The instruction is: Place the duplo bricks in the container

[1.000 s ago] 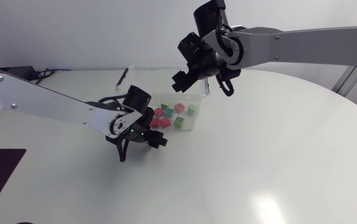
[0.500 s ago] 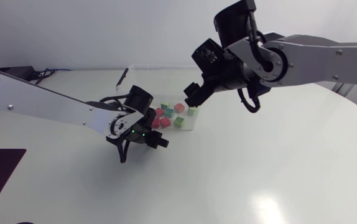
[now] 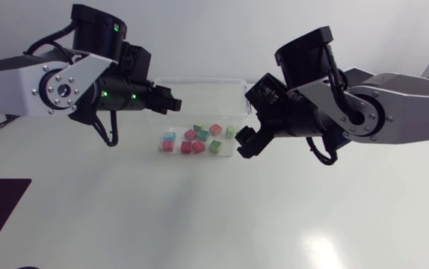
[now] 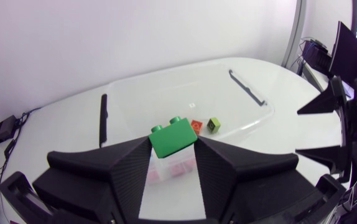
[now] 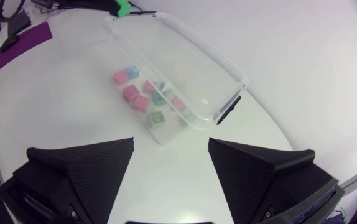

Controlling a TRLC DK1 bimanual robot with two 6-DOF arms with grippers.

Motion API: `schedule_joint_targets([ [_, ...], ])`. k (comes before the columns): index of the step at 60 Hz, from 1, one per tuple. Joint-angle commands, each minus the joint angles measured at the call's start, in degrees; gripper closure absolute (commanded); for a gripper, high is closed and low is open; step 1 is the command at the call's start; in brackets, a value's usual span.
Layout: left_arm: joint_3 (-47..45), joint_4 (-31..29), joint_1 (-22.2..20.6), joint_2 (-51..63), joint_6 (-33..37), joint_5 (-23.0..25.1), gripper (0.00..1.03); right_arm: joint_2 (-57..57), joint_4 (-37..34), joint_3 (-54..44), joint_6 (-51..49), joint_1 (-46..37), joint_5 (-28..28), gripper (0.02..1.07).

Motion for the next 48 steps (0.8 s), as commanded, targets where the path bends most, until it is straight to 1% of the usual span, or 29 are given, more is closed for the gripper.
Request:
schedule_joint_targets([
  [1, 3.6, 2.0, 1.2, 0.9, 1.2, -0.1, 0.79, -2.1, 0.8, -1.9, 1.4, 0.8, 0.4, 0.2],
  [12, 8.2, 4.5, 3.2, 8.0, 2.3, -0.1, 0.78, -4.1, 0.7, -4.3, 1.4, 0.8, 0.8, 0.18],
  [17, 8.7, 6.4, 3.5, 10.2, 2.7, -0.1, 0.77, -4.8, 0.7, -5.4, 1.3, 0.8, 1.2, 0.17],
  [23, 10.2, 7.2, 3.8, 13.8, 3.4, -0.1, 0.63, -5.9, 0.6, -6.4, 1.2, 0.9, 1.4, 0.17],
  [25, 10.7, 7.3, 4.1, 14.9, 3.5, -0.1, 0.49, -6.5, 0.6, -6.6, 1.2, 0.9, 1.4, 0.17],
  [26, 10.8, 7.3, 4.1, 15.1, 3.5, -0.1, 0.47, -6.5, 0.5, -6.6, 1.2, 0.9, 1.4, 0.17],
  [27, 11.1, 7.3, 4.1, 15.5, 3.6, -0.1, 0.38, -6.7, 0.5, -6.6, 1.2, 1.0, 1.4, 0.17],
  [29, 11.3, 7.1, 4.1, 15.6, 3.6, -0.1, 0.3, -7.0, 0.2, -6.6, 1.2, 1.0, 1.5, 0.17],
  [30, 11.2, 7.1, 4.1, 15.6, 3.6, -0.1, 0.24, -7.3, 0.2, -6.6, 1.2, 1.1, 1.6, 0.17],
  [32, 11.2, 7.1, 4.1, 15.1, 3.7, -0.1, 0.14, -7.8, -0.1, -6.7, 1.2, 1.2, 1.9, 0.15],
  [37, 10.6, 7.0, 4.2, 13.0, 3.7, -0.1, 0.05, -9.0, -0.5, -6.8, 1.1, 1.3, 2.6, 0.15],
  [48, 7.7, 6.4, 5.2, 6.9, 4.2, -0.1, 0.05, -12.3, -0.5, -8.0, 1.1, 0.5, 3.8, 0.12],
])
